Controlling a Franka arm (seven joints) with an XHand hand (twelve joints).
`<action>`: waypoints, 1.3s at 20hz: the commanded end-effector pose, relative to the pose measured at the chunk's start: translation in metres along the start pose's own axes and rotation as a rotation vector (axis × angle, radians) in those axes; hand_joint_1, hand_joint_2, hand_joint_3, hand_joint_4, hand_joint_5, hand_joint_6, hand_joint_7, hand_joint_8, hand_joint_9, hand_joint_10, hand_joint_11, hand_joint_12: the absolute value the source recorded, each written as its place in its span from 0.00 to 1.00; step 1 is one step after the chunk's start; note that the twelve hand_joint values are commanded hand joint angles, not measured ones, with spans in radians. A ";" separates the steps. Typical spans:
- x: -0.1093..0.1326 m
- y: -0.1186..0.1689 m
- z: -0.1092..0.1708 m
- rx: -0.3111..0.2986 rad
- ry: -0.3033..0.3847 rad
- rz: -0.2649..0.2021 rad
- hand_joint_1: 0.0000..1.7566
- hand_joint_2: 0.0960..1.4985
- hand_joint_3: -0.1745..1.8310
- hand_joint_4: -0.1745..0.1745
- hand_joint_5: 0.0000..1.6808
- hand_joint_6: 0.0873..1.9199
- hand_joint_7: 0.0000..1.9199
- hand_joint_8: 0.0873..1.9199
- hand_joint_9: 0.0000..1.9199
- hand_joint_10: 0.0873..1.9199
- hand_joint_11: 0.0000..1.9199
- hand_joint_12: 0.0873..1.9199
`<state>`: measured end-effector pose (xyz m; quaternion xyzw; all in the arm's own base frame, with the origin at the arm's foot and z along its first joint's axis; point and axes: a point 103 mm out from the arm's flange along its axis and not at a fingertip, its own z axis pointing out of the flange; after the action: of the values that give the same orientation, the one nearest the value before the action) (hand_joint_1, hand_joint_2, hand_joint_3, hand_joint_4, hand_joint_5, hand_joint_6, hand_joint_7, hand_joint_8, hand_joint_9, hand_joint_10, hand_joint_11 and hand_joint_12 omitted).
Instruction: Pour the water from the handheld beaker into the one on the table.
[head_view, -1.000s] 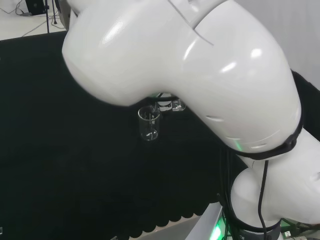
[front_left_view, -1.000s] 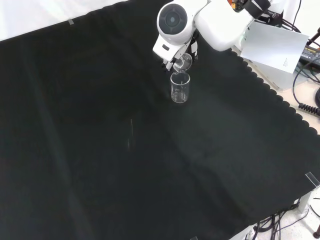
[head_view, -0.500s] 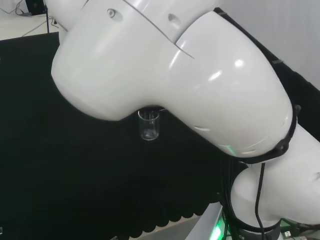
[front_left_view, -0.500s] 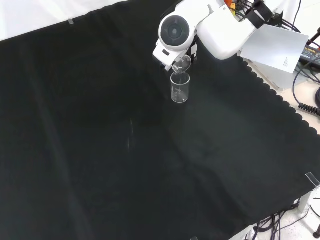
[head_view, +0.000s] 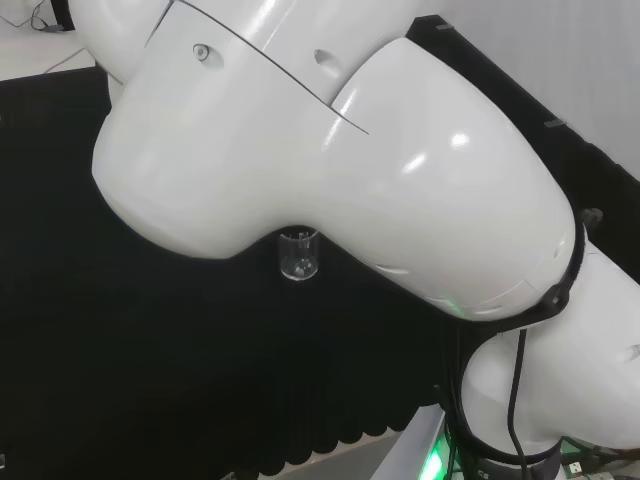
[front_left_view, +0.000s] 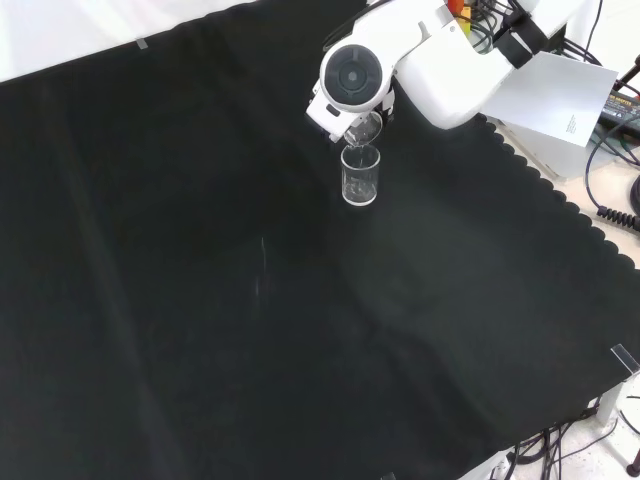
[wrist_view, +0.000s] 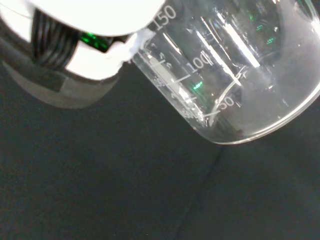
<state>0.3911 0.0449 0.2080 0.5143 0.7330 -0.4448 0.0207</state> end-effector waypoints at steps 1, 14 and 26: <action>0.001 -0.002 -0.003 0.000 -0.028 0.014 0.69 0.41 0.38 0.19 0.82 0.20 0.95 0.02 0.99 0.00 0.78 0.24; 0.012 -0.003 -0.014 0.029 -0.091 0.043 0.69 0.41 0.37 0.22 0.82 0.20 0.95 0.02 0.99 0.00 0.78 0.24; 0.016 0.001 -0.019 0.068 -0.134 0.060 0.68 0.41 0.37 0.24 0.82 0.20 0.95 0.02 0.99 0.00 0.78 0.24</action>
<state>0.3921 0.0689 0.2113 0.5055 0.7046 -0.4939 0.0639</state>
